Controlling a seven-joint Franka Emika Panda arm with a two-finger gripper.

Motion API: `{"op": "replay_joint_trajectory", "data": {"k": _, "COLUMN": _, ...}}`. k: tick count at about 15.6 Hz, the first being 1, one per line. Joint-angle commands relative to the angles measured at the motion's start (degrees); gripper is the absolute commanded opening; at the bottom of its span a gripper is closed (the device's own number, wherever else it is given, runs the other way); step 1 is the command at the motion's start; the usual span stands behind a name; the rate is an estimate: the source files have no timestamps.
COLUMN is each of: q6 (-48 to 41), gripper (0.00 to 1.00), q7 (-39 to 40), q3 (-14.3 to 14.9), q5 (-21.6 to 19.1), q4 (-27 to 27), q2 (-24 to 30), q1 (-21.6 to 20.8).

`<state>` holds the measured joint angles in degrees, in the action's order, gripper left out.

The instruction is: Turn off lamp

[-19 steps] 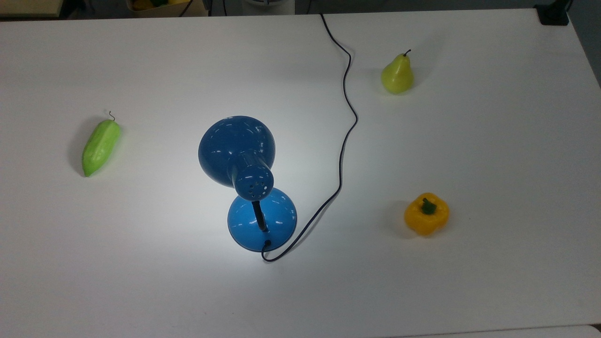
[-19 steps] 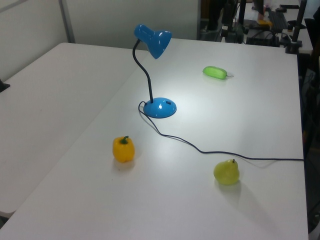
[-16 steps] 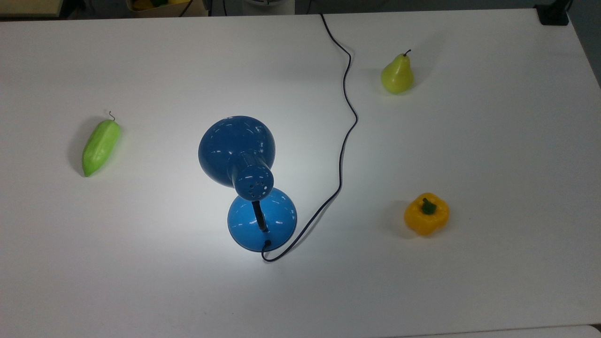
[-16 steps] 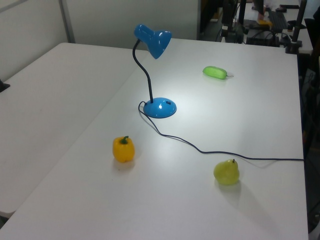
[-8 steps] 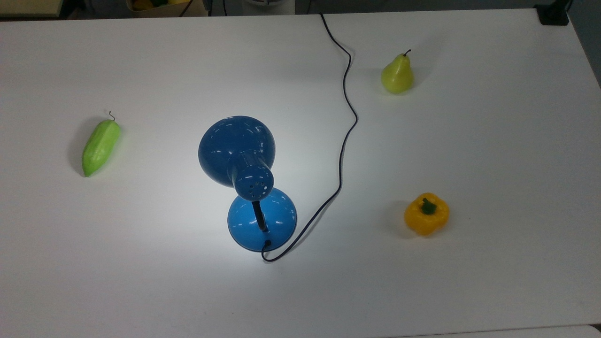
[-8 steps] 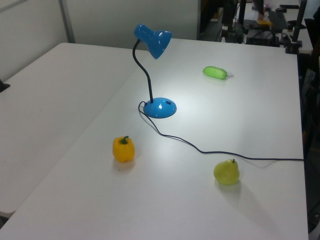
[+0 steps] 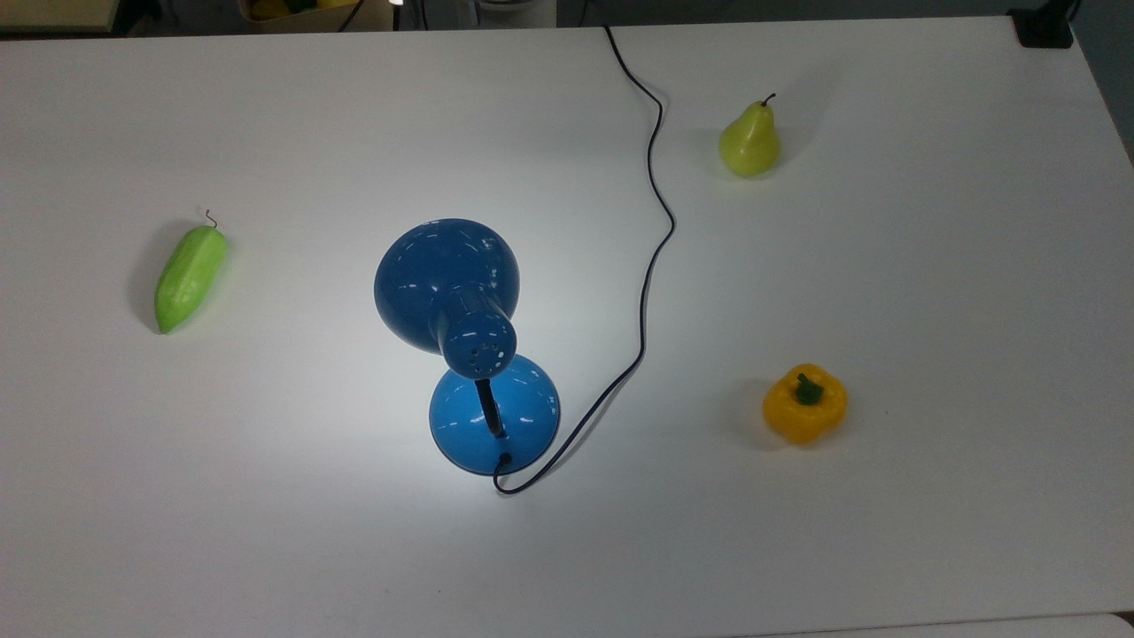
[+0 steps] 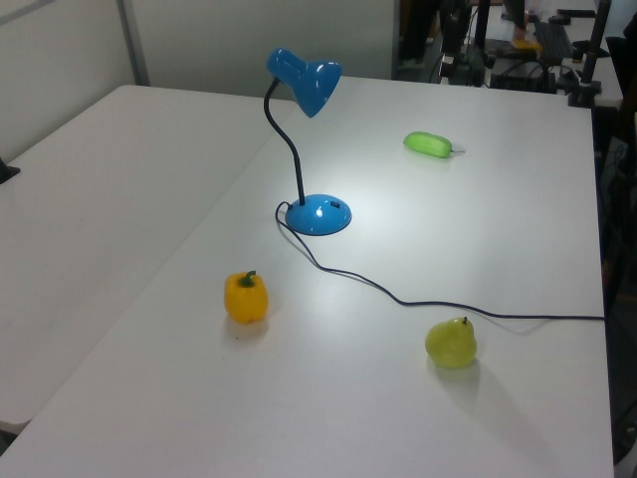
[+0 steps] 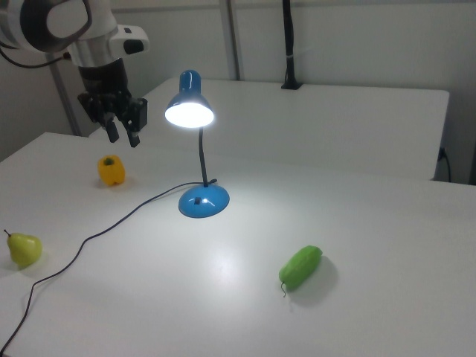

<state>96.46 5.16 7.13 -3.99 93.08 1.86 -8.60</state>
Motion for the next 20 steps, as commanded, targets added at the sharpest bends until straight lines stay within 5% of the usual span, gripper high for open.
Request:
{"op": "replay_joint_trajectory", "data": {"k": 1, "q6": 1.6, "gripper": 0.09, "q7": 0.6, "q3": -0.1, "q5": 0.7, "q4": 0.7, "q2": 0.2, "q1": -0.5}}
{"op": "replay_joint_trajectory", "data": {"k": 3, "q6": 1.7, "gripper": 0.00, "q7": 0.6, "q3": -0.4, "q5": 0.6, "q4": 1.2, "q2": 0.2, "q1": -0.6}}
{"op": "replay_joint_trajectory", "data": {"k": 16, "q6": 2.5, "gripper": 0.00, "q7": 0.1, "q3": -1.8, "q5": -1.3, "q4": 3.9, "q2": -0.4, "q1": -0.6}}
{"op": "replay_joint_trajectory", "data": {"k": 20, "q6": 2.9, "gripper": 0.00, "q7": 0.7, "q3": -4.3, "q5": 1.9, "q4": 8.5, "q2": -0.5, "q1": -0.6}}
